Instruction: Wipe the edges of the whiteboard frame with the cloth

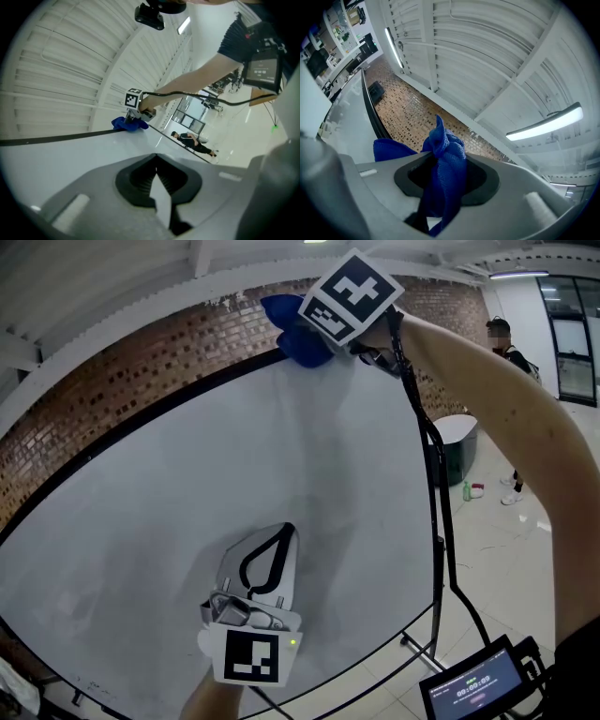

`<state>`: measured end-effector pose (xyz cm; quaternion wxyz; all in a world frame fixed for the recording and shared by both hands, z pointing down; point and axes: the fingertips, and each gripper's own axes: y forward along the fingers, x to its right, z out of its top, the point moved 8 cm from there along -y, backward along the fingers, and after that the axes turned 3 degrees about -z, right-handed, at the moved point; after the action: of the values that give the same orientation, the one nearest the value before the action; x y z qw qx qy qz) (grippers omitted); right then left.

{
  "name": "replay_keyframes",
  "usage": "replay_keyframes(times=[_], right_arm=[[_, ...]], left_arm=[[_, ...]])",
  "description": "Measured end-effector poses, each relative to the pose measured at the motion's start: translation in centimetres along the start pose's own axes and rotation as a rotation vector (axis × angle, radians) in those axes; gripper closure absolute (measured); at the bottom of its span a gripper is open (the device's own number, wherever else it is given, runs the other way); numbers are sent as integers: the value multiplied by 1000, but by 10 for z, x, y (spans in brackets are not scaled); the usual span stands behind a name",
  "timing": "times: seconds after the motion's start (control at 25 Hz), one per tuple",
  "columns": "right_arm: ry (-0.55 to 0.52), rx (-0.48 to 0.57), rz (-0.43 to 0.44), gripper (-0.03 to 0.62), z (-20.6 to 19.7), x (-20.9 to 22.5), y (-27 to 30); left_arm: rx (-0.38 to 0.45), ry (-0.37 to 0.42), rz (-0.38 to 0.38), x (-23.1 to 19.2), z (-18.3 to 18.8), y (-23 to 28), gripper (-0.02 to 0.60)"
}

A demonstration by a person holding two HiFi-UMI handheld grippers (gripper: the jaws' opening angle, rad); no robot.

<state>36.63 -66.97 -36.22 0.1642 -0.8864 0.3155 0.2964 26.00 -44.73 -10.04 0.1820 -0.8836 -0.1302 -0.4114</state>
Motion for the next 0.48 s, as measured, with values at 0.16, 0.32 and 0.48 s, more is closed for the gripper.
replay_keyframes(times=[0.16,0.32,0.48], right_arm=[[20,-26,-47,445,-16,20,-5],[23,-48,-87,444,-27,33,-9],[57,-54,-91,444,-39,40,-9]], left_arm=[[50,23,-19,-5,4,12,578],[104,6,-9,-13,3,25,578],[104,80,-13,-37,24,34,578]])
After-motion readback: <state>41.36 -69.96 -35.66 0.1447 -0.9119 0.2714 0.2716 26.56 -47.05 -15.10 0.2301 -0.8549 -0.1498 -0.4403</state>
